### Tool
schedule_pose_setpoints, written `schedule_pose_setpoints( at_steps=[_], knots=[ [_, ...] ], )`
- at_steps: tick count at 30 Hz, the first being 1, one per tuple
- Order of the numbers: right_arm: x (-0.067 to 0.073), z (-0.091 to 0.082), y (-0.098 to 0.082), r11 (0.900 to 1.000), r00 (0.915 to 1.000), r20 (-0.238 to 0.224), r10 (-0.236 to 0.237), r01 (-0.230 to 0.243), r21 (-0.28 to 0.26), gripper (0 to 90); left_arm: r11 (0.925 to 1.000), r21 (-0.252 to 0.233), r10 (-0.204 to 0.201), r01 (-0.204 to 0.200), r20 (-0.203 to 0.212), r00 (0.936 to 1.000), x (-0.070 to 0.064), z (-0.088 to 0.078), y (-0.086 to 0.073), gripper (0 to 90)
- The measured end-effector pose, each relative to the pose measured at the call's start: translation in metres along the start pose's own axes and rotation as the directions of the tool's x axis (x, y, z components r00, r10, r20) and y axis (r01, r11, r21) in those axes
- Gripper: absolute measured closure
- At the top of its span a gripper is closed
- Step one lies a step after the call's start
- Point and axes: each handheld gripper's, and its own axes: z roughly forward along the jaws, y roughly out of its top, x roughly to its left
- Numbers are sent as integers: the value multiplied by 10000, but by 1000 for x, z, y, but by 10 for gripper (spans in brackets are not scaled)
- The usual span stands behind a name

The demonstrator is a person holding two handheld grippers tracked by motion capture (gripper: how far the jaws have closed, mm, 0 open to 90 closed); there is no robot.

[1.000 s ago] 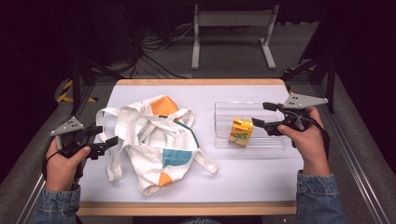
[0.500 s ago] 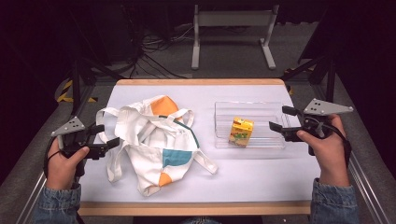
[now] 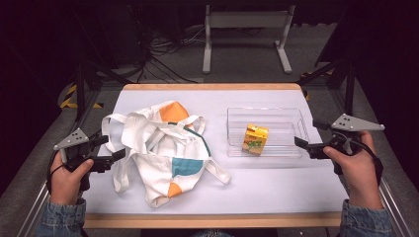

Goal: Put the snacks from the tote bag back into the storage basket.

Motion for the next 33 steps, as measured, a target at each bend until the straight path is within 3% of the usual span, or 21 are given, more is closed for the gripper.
schedule_pose_setpoints(
  at_steps=[5, 10, 15, 19, 26, 27, 30, 33],
  knots=[
    [-2, -4, -11, 9998, 9996, 213, 201, -201, -26, 59, 10000, -99, 10, -11, -60, 10000, -1, -2, -2, 78],
    [-7, -5, -28, 9996, 9989, 398, 260, -263, 71, 80, 9985, -533, -146, 119, -495, 9987, -2, -5, -12, 79],
    [-8, -7, -40, 9993, 9982, 481, 356, -348, -167, 76, 9990, -435, -99, 80, -437, 9990, -3, -6, -17, 78],
    [-10, -7, -55, 9979, 9972, 420, 621, -612, -233, 75, 9984, -516, -260, 230, -569, 9980, -2, -6, -21, 69],
    [-10, -2, -69, 9981, 9979, 240, 606, -603, -128, 44, 9988, -427, -282, 257, -583, 9979, 0, -4, -23, 61],
    [-11, 1, -74, 9963, 9964, 7, 851, -851, -118, 20, 9989, -402, -254, 231, -567, 9981, 0, -4, -23, 61],
    [-11, 6, -79, 9873, 9889, -98, 1483, -1487, -561, 23, 9990, -362, -267, 247, -551, 9981, 1, -2, -24, 61],
    [-9, 12, -82, 9922, 9924, -61, 1226, -1227, -205, 21, 9993, -300, -233, 216, -564, 9981, 2, -2, -26, 61]
  ],
)
